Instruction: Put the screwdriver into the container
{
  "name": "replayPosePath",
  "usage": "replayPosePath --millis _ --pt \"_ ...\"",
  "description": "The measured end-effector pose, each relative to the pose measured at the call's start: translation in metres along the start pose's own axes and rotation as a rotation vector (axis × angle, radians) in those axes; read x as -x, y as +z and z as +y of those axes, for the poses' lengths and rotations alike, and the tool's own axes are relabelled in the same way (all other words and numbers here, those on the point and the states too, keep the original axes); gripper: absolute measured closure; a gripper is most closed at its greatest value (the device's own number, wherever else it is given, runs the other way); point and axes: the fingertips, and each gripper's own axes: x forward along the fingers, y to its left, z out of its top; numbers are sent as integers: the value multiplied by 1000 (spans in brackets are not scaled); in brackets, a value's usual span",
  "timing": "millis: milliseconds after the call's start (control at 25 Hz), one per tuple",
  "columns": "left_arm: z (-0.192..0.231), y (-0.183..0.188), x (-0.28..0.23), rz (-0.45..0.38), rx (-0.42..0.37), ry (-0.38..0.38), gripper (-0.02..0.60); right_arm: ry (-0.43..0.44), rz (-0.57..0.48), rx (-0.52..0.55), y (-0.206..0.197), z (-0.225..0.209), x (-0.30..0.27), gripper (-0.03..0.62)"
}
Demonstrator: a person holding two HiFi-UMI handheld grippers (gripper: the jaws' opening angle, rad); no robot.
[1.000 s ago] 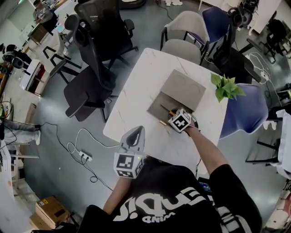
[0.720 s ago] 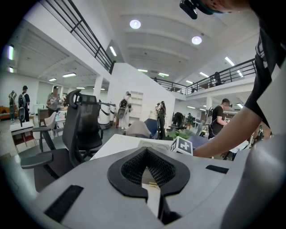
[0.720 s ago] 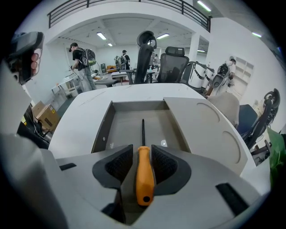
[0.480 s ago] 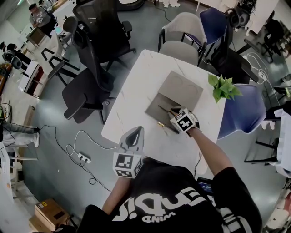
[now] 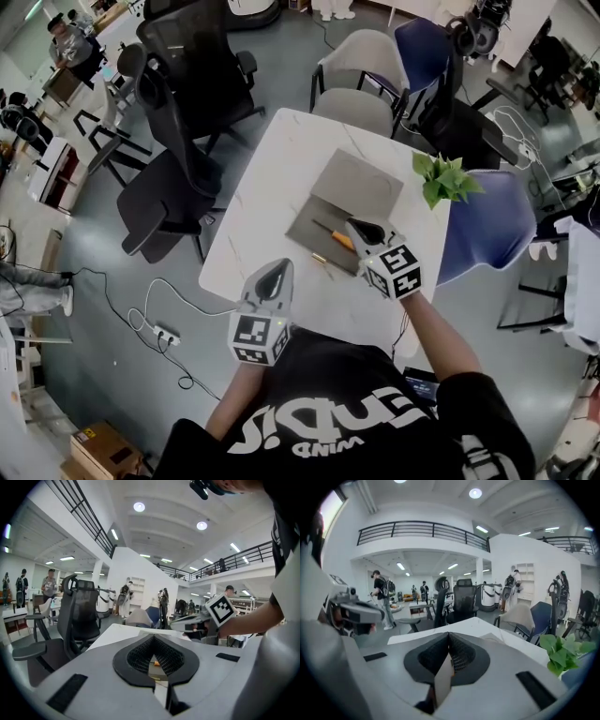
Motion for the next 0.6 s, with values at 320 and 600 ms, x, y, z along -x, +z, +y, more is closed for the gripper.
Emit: replayPosePath --millis 320,600 --pt "-11 6 -9 -25 -7 -49 568 -140 -249 -153 30 4 86 580" --pt "-20 13 -15 -57 -6 -88 568 -255 -303 -210 -3 1 119 580"
